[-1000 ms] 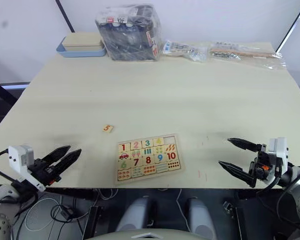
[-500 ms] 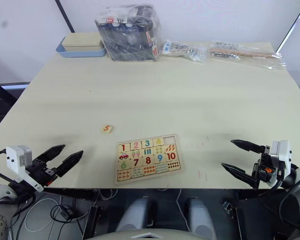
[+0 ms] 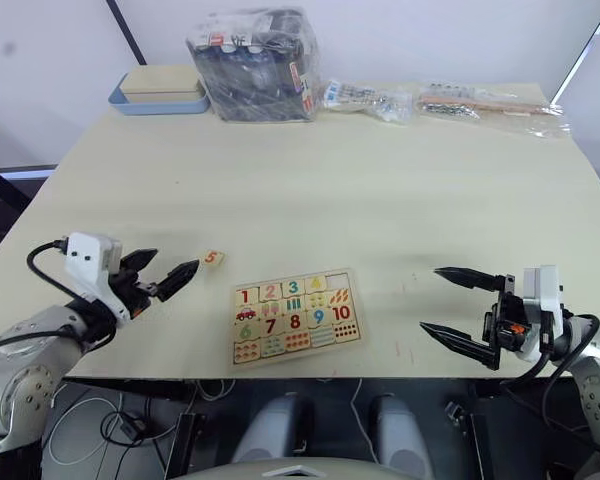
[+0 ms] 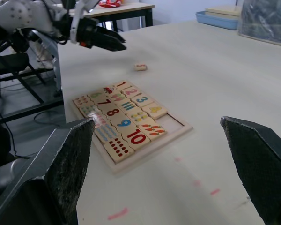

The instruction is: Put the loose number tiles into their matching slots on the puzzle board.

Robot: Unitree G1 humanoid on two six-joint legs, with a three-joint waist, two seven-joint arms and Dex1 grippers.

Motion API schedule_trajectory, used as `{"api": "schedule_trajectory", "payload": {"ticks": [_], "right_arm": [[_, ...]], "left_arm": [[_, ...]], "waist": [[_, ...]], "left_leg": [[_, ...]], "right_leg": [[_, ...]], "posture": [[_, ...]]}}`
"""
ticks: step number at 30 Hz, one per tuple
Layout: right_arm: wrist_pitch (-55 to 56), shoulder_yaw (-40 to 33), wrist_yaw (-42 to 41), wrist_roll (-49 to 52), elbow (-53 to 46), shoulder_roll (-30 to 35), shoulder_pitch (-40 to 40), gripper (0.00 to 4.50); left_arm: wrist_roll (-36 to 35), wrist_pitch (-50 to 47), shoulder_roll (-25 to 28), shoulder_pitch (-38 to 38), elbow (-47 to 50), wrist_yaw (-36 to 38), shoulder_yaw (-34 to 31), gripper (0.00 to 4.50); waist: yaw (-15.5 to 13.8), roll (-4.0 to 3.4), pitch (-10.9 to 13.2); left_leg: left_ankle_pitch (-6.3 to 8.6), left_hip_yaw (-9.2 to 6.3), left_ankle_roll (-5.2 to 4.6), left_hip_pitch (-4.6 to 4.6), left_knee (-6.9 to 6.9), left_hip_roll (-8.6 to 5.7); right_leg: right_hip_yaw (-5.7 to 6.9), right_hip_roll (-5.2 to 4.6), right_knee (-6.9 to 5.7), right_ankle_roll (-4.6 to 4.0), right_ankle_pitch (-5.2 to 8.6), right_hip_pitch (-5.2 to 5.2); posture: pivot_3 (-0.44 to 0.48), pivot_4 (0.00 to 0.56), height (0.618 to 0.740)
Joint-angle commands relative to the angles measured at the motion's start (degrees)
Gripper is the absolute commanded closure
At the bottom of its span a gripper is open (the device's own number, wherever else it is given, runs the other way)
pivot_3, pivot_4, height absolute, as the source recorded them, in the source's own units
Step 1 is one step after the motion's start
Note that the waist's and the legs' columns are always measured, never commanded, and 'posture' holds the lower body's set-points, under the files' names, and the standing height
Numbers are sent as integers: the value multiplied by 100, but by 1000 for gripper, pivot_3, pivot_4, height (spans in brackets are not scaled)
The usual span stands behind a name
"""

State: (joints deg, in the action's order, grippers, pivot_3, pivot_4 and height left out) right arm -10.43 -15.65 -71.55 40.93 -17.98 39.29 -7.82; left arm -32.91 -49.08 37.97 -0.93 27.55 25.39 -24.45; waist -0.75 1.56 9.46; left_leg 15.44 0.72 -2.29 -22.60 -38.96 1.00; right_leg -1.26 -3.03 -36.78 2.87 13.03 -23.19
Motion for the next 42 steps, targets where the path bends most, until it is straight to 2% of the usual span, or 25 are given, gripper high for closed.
{"api": "schedule_trajectory", "payload": {"ticks": [1,2,5,10,16,23,26,29,30,31,35,42], "right_arm": [[8,-11,-59,76,-97,73,190,0],[11,-1,-73,64,-66,72,240,0],[41,29,-73,11,-30,26,307,0],[50,99,-30,-15,-84,-18,323,0],[34,111,-83,57,-106,-24,344,0],[24,75,-168,94,-89,18,342,0],[23,66,-181,89,-80,24,349,0],[23,59,-203,82,-79,27,335,0],[21,60,-209,79,-77,28,334,0],[19,62,-211,78,-75,29,333,0],[28,62,-233,70,-78,31,311,0],[-2,83,-298,93,-59,47,328,0]], "left_arm": [[51,-604,183,503,1,-392,164,53],[121,-726,166,630,7,-518,287,53],[366,-1216,-362,899,113,-1303,609,53],[507,-1610,-629,1167,172,-1663,864,53],[640,-1848,-589,1285,21,-1697,1181,53],[809,-1606,-541,1333,-399,-1401,1455,53],[833,-1559,-584,1343,-490,-1309,1487,823],[916,-1489,-644,1313,-536,-1280,1526,2289],[943,-1468,-665,1304,-548,-1285,1523,2697],[962,-1456,-679,1300,-556,-1287,1518,2902],[985,-1491,-836,1173,-314,-1445,1276,2991],[778,-2575,-1529,578,1326,-1943,615,2991]], "waist": [[0,0,0],[-4,0,0],[-5,-1,-2],[-6,5,1],[-6,4,0],[-12,1,-2],[-10,-1,-3],[-15,-2,-4],[-16,-3,-4],[-17,-3,-4],[-16,-6,-6],[-4,-6,-6]], "left_leg": [[0,1,0,2,0,0],[0,2,0,4,0,-1],[0,2,0,4,0,-7],[0,-6,0,-7,0,-7],[-1,-4,2,-2,0,-8],[-1,-6,2,-3,0,-8],[-1,-5,1,-1,0,-8],[-1,-5,1,-1,0,-9],[-1,-5,1,-2,0,-10],[-1,-5,1,-2,0,-11],[-1,-6,1,-1,0,-12],[0,-10,0,-7,1,-11]], "right_leg": [[-1,1,-1,0,0,1],[-2,3,-1,0,0,1],[-3,3,0,4,-2,4],[3,1,2,26,-15,-2],[-1,-1,-1,11,-9,-1],[1,-2,-1,0,-2,-1],[-1,-4,-2,-1,-2,0],[0,-6,-1,-1,-2,0],[0,-8,-1,-1,-2,0],[0,-9,-1,0,-2,0],[-1,-14,-1,0,-2,1],[2,-42,2,0,-2,-1]], "posture": [[0,150,740],[0,150,740],[0,150,740],[0,150,740],[0,150,740],[0,150,740],[0,150,740],[0,150,740],[0,150,740],[0,150,740],[0,150,740],[0,150,740]]}}
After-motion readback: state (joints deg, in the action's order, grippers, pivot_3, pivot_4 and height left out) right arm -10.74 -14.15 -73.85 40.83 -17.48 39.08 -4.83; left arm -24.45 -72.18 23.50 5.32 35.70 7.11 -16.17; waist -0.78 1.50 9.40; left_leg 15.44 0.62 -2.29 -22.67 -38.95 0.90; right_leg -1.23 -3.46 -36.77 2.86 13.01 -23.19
